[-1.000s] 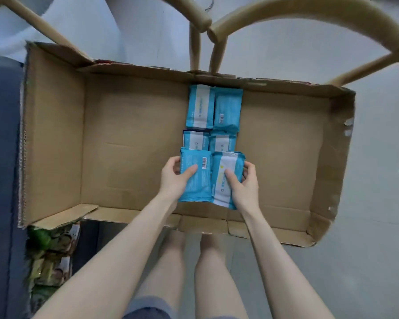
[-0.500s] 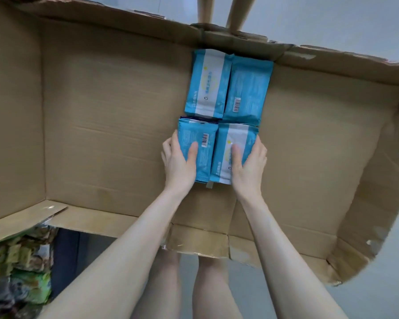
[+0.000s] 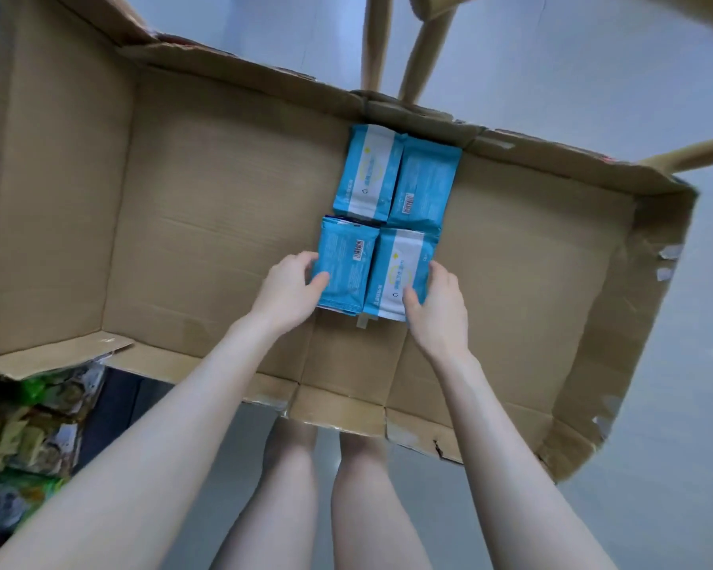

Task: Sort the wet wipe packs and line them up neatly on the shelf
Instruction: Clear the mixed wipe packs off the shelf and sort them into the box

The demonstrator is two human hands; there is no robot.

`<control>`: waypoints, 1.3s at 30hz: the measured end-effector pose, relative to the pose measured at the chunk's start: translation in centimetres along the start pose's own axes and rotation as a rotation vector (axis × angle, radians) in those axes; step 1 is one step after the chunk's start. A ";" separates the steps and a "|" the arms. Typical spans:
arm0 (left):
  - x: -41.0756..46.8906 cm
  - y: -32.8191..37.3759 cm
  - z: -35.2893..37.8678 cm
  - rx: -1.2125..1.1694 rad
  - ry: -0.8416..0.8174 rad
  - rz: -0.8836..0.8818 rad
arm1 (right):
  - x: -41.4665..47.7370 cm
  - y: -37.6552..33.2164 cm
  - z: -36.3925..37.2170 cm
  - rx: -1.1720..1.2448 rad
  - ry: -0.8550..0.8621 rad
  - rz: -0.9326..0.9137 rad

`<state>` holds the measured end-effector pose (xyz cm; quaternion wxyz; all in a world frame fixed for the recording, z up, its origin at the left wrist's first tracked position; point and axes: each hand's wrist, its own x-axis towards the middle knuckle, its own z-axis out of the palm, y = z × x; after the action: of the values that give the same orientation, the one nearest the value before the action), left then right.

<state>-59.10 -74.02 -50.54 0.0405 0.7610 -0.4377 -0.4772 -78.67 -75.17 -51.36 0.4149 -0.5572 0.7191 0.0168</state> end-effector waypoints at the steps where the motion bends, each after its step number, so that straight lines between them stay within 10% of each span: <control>1: -1.5 0.3 -0.8 0.000 0.011 0.003 | -1.2 -0.6 -0.8 -0.036 -0.013 -0.017; 15: -30.4 -2.2 -13.4 -0.272 0.483 0.100 | -24.0 -17.4 -6.6 -0.279 -0.012 -0.805; 39: -69.8 -32.7 -21.4 -0.265 1.405 -0.095 | -63.8 -36.9 15.8 -0.191 -0.300 -1.660</control>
<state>-33.53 -12.39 -6.46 0.3843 0.8952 -0.2130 0.0753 -37.26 -31.20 -6.29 0.3346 -0.9288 0.0099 -0.1588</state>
